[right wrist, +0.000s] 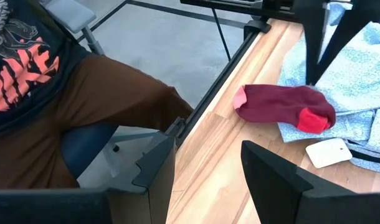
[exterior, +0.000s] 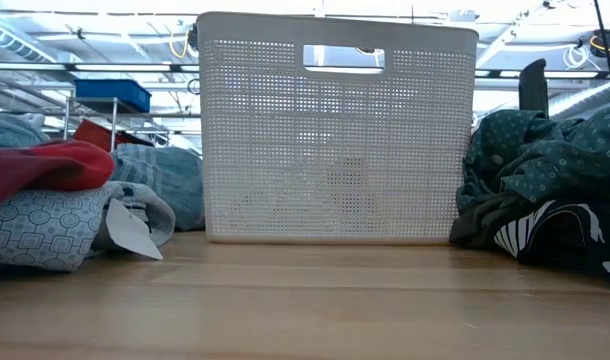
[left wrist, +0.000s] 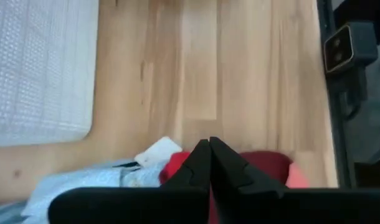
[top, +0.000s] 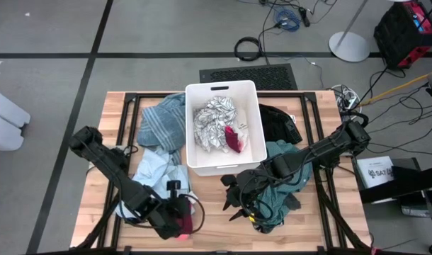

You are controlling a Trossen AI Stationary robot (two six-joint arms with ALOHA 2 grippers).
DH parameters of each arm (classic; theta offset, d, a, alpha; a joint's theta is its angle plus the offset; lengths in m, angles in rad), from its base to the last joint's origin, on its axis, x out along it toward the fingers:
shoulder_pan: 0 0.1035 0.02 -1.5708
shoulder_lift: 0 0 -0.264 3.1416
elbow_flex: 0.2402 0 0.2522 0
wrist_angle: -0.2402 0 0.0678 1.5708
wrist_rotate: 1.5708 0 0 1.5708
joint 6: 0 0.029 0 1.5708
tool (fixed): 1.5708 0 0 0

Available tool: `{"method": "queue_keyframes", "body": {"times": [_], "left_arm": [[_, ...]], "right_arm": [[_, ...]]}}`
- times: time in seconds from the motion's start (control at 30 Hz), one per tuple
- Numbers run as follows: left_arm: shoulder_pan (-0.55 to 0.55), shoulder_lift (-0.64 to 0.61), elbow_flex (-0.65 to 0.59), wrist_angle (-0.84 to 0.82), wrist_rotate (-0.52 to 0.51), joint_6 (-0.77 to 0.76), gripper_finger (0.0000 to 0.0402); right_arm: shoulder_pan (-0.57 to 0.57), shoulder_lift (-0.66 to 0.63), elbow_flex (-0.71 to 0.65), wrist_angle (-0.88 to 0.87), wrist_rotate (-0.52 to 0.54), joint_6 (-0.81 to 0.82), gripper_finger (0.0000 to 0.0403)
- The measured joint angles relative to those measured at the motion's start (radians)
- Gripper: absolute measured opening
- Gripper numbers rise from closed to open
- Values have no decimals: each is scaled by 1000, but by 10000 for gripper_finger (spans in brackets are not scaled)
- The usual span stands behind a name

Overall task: Sort clothes
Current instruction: Put the red sock into the white bin

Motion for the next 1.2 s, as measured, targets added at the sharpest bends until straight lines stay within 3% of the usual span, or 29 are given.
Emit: {"method": "queue_keyframes", "body": {"times": [0.1,0.3,0.6,0.8,1.0,1.2], "left_arm": [[0,26,0,12,5,-7,31],[-27,127,-1,46,83,-1,120],[-45,219,-2,174,280,13,224],[-51,288,-2,209,291,14,240],[-49,356,-2,223,399,15,240],[-49,373,2,220,416,22,230]], "right_arm": [[0,0,0,-10,0,1,171],[0,0,0,-27,0,3,171],[0,0,0,-29,0,3,171],[0,0,0,-30,0,3,171],[0,0,0,-32,0,3,171],[0,0,0,-32,2,3,171]]}}
